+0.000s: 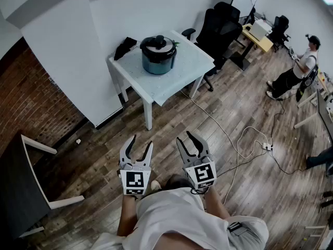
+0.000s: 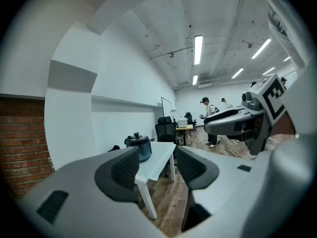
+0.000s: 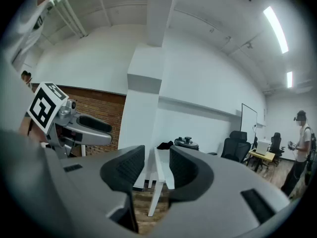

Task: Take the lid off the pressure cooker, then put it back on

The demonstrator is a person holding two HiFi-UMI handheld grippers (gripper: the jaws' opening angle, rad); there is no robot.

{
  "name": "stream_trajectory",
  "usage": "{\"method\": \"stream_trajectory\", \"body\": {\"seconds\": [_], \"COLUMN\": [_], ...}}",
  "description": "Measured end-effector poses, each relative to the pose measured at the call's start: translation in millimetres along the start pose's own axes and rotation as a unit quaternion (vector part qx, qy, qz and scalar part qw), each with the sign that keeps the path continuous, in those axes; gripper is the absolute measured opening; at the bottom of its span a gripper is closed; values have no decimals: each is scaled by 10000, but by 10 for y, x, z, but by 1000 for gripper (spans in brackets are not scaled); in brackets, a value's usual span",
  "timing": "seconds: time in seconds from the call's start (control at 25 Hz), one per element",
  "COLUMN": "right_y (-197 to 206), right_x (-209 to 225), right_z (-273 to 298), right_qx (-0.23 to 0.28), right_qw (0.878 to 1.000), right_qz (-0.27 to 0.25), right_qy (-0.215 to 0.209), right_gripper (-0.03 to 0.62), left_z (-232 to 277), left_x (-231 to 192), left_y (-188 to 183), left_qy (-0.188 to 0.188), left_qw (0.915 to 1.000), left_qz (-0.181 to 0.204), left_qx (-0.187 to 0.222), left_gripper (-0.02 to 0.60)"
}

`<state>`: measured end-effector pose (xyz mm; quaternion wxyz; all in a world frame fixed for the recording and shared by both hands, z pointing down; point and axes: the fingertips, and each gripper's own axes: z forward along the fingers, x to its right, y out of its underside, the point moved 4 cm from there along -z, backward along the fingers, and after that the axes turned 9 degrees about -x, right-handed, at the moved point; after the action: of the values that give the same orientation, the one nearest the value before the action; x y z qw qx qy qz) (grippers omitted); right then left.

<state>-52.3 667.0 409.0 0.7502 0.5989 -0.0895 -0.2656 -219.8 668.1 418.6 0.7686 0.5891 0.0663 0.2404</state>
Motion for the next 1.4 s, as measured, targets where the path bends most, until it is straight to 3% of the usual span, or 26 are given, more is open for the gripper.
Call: {"method": "stream_trajectory", "body": {"seconds": [0.44, 1.4], "right_y": [8, -220], "right_x": [175, 1421], "right_z": [397, 1746], "right_qx": [17, 135], "right_qw": [9999, 9990], "right_qz": [84, 110], "right_qy": [57, -409], "right_gripper": [166, 160], "left_z": [461, 1987], "left_x": [-130, -575], "left_y": [-94, -641], "left_qy": [137, -380], "left_qw": [9998, 9993], "left_qz": [128, -11], "left_qx": [54, -37], "left_gripper": [232, 219]}}
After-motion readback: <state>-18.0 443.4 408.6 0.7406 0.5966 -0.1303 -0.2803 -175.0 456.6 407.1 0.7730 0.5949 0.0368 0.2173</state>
